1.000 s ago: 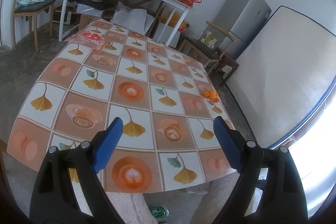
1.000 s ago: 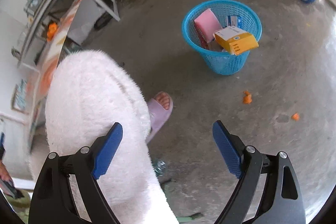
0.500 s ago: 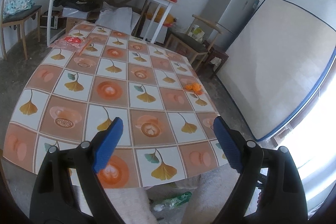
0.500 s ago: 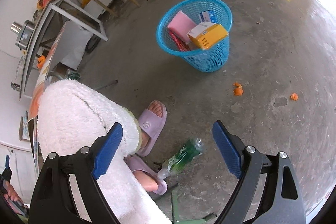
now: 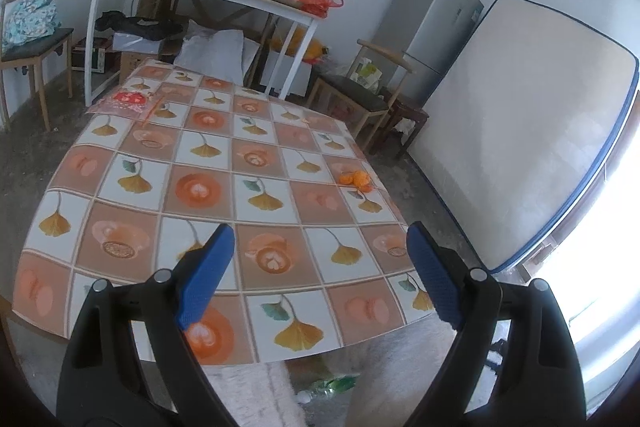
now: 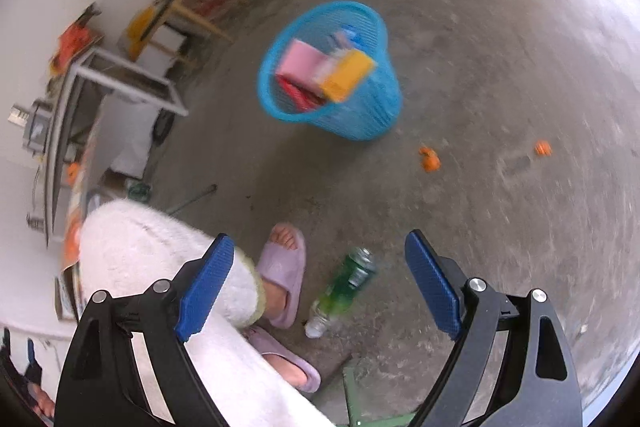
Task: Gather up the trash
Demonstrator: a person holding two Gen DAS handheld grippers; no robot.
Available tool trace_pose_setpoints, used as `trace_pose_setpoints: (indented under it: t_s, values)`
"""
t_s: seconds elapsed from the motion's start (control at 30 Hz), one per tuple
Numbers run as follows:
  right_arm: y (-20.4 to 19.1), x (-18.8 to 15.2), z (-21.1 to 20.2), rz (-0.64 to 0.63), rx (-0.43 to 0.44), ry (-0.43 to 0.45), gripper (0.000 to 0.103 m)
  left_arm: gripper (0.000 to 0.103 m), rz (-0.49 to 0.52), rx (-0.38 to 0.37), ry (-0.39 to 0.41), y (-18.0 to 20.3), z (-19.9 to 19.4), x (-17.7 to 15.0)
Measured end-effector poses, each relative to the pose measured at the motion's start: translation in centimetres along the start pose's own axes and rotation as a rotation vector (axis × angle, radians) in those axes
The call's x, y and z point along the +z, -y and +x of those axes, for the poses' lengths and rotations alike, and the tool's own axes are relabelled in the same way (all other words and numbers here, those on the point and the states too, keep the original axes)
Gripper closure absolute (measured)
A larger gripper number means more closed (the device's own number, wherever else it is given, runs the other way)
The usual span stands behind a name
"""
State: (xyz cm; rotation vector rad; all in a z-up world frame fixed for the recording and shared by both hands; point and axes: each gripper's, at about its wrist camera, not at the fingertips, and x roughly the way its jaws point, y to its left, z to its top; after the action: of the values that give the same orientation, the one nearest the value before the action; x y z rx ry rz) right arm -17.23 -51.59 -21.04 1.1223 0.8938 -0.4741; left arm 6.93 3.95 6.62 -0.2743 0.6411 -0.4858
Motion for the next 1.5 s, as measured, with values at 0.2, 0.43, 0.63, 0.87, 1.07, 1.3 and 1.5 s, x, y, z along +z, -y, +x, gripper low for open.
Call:
trace_pose_setpoints:
  t_s: [0.2,0.43,0.63,0.87,1.07,1.3,1.5]
  values:
    - [5.3,-2.7,4.9,0.201,0.007,-0.148,0.018,0.019,0.04,0.019,-0.054,2.1,2.1,-0.8]
    - [8.0,-6.5,11.1,0.358,0.034,-0.316,0.018,0.019,0.08,0.052,-0.115,4.5,4.5,-0.6]
    - [7.6,-6.9,18.9,0.445,0.078,-0.446,0.018,0.019,0.11,0.062,-0.155,6.2,6.3,-0.4]
    - [7.4,-8.2,31.3,0.627,0.029,-0.62,0.018,0.019,0.12,0.096,-0.178,6.3,7.2,-0.6]
    - [6.9,-10.0,37.0,0.63,-0.145,-0.694,0.018,0.019,0.102,0.134,-0.202,5.0,8.2,-0.5]
    - [5.9,-10.0,39.5,0.586,-0.262,-0.674,0.028,0.019,0.071,0.138,-0.241,3.7,10.2,-1.0]
    - [6.5,-9.5,39.9,0.613,-0.292,-0.661,0.037,0.019,0.065,0.139,-0.258,3.3,10.8,-1.4]
